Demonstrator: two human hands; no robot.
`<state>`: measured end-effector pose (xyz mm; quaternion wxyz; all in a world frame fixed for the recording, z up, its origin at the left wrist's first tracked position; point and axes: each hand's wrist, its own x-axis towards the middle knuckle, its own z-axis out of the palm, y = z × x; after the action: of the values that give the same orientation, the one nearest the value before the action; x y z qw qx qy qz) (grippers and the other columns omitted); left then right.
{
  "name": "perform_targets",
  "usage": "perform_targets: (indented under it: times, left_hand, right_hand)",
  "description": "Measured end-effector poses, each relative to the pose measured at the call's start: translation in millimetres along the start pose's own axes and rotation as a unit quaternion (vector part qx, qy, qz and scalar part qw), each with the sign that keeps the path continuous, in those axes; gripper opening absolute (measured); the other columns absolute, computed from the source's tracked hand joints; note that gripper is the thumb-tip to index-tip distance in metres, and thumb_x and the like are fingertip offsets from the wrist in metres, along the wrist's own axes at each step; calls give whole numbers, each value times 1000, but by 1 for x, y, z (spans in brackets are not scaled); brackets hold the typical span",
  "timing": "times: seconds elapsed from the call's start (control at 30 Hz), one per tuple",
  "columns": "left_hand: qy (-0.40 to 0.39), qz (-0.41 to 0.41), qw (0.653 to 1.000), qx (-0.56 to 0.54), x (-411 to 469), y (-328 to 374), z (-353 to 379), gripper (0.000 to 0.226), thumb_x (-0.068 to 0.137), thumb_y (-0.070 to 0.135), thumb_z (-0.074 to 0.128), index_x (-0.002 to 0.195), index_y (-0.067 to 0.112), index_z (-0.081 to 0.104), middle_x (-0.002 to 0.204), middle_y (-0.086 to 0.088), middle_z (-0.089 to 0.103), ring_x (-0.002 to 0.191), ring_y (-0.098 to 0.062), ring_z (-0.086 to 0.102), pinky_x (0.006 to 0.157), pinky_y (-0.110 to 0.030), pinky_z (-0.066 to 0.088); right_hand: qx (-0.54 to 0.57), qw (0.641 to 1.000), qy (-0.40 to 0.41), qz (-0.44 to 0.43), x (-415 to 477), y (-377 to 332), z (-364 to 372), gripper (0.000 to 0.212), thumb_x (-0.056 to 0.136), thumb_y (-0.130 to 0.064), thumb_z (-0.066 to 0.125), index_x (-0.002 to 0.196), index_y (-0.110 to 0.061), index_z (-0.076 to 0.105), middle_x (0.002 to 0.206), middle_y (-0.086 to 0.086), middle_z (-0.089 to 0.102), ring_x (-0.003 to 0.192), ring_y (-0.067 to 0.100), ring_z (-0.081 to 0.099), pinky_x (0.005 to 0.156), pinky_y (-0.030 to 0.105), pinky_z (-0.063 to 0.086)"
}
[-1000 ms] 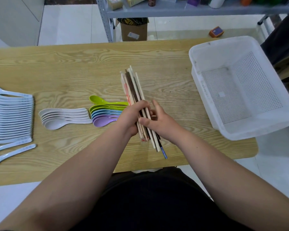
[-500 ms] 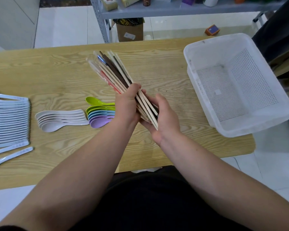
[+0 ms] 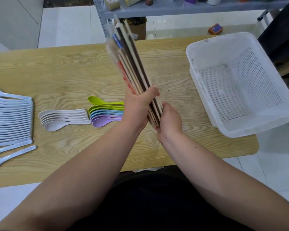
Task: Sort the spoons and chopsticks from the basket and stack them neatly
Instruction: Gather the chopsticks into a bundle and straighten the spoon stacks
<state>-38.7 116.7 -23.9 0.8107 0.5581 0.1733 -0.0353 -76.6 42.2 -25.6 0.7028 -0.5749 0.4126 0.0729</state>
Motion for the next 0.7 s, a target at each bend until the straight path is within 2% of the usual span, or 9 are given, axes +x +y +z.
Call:
perform_targets:
  times: [0.07, 0.17, 0.3, 0.37, 0.4, 0.47, 0.53, 0.63, 0.7]
  left_hand:
    - [-19, 7, 1000, 14, -4, -2, 3, 29, 64, 16, 75, 89, 10, 64, 74, -9, 64, 73, -25, 62, 72, -43, 52]
    - [-28, 2, 1000, 11, -9, -8, 7, 37, 61, 16, 75, 95, 7, 62, 74, -4, 63, 73, -23, 62, 71, -38, 54]
    - [-14, -25, 999, 34, -2, -11, 4, 22, 67, 11, 73, 86, 12, 61, 68, -3, 62, 70, -23, 62, 70, -40, 52]
    - [5, -45, 998, 38, 3, -11, 1, 21, 69, 9, 70, 87, 10, 58, 68, -6, 58, 68, -23, 61, 69, -39, 51]
    - [13, -54, 998, 43, 5, -12, 0, 25, 68, 8, 70, 90, 8, 57, 69, -9, 57, 68, -24, 61, 68, -39, 51]
    - [8, -62, 995, 76, 5, -15, 0, 29, 65, 8, 71, 90, 7, 57, 70, -11, 57, 69, -26, 60, 68, -42, 51]
    - [-17, -68, 988, 141, -1, -22, -2, 23, 65, 9, 70, 84, 11, 58, 65, -7, 60, 64, -26, 61, 66, -41, 53]
    - [-66, -95, 951, 287, -18, -44, -1, 34, 61, 24, 76, 90, 23, 59, 74, -10, 68, 72, -34, 69, 74, -47, 61]
    - [-75, -120, 928, 344, -29, -59, 5, 42, 56, 33, 79, 92, 32, 57, 84, -11, 70, 82, -34, 71, 79, -54, 59]
  right_hand:
    - [12, 1000, -6, 6, 1, -3, 0, 37, 93, -21, 45, 63, -19, 67, 71, 9, 66, 72, 28, 65, 60, 38, 47]
    - [30, 999, -15, 22, 7, -5, 0, 34, 96, -24, 47, 76, -18, 73, 73, 6, 74, 78, 26, 73, 66, 36, 58]
    - [-54, 997, -58, -3, 9, 0, -4, 37, 96, -26, 44, 68, -14, 65, 61, 6, 63, 62, 26, 60, 47, 28, 39]
    - [-107, 989, -103, -25, 13, 3, -9, 34, 95, -29, 45, 73, -12, 65, 66, 10, 63, 64, 27, 59, 47, 30, 41]
    - [-132, 983, -127, -33, 16, 3, -14, 34, 94, -33, 46, 78, -13, 68, 71, 9, 67, 68, 27, 63, 50, 32, 47]
    - [-166, 974, -135, -69, 28, -4, -26, 34, 92, -48, 47, 93, -24, 71, 93, 2, 73, 88, 21, 70, 75, 45, 59]
    - [-151, 969, -158, -117, 42, -26, -36, 38, 88, -62, 49, 110, -34, 63, 115, -5, 67, 107, 15, 65, 95, 47, 54]
    - [-86, 963, -241, -85, 71, -65, -34, 73, 74, -59, 73, 133, -23, 49, 126, 3, 63, 106, 22, 69, 93, 44, 56]
    - [-102, 954, -271, -83, 81, -70, -24, 63, 70, -38, 86, 117, -12, 54, 110, 14, 64, 91, 27, 71, 81, 43, 60]
